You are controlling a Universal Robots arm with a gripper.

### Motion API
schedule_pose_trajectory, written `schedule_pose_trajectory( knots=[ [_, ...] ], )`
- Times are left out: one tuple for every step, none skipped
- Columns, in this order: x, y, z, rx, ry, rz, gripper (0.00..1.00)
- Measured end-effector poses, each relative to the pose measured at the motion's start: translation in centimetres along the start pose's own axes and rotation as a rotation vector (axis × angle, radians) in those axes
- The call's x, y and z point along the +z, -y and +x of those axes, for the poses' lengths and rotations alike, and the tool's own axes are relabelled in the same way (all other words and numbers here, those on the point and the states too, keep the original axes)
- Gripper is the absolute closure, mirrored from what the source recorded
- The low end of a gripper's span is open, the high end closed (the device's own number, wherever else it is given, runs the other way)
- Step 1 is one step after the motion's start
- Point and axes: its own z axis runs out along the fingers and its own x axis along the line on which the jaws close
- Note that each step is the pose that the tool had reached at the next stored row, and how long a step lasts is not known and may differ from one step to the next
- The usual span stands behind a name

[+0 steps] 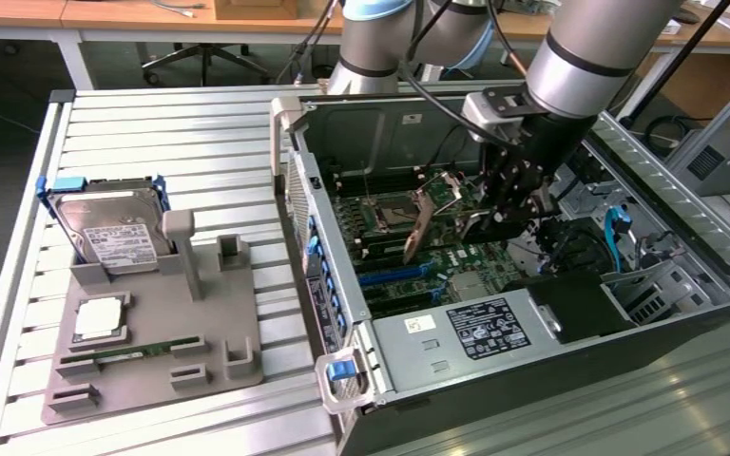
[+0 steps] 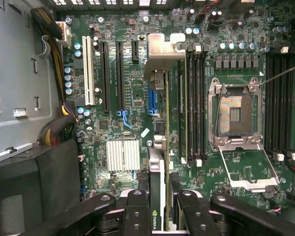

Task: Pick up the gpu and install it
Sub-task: 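Insert the gpu into the slot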

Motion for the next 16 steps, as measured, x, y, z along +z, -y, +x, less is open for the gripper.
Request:
schedule_pose_trajectory(
  knots=[
    [0.03, 0.0, 0.0, 0.0, 0.0001, 0.0, 0.73],
    [0.04, 0.0, 0.01, 0.0, 0.0, 0.0, 0.73],
    [0.07, -0.01, 0.01, 0.0, 0.0, 0.0, 0.73],
    [0.09, -0.03, 0.02, 0.0, 0.0001, 0.0, 0.73],
    [0.11, -0.06, 0.02, 0.0, 0.0, 0.0, 0.73],
    [0.13, -0.12, 0.02, 0.0, 0.0, 0.0, 0.73],
    [0.15, -0.16, 0.02, 0.0, 0.0, 0.0, 0.73],
    [0.16, -0.2, 0.03, 0.0, 0.0, 0.0, 0.73],
    [0.17, -0.26, 0.03, 0.0, 0.0, 0.0, 0.73],
    [0.18, -0.34, 0.03, 0.0, 0.0, 0.0, 0.73],
    [0.19, -0.41, 0.03, 0.0, 0.0, 0.0, 0.73],
    [0.2, -0.48, 0.03, 0.0, 0.0001, 0.0, 0.73],
    [0.21, -0.49, 0.04, 0.0, 0.0, 0.0, 0.73],
    [0.22, -0.51, 0.04, 0.0, 0.0, 0.0, 0.73],
    [0.22, -0.52, 0.04, 0.0, 0.0, 0.0, 0.73],
    [0.22, -0.52, 0.04, 0.0, 0.0, 0.0, 0.73]
  ],
)
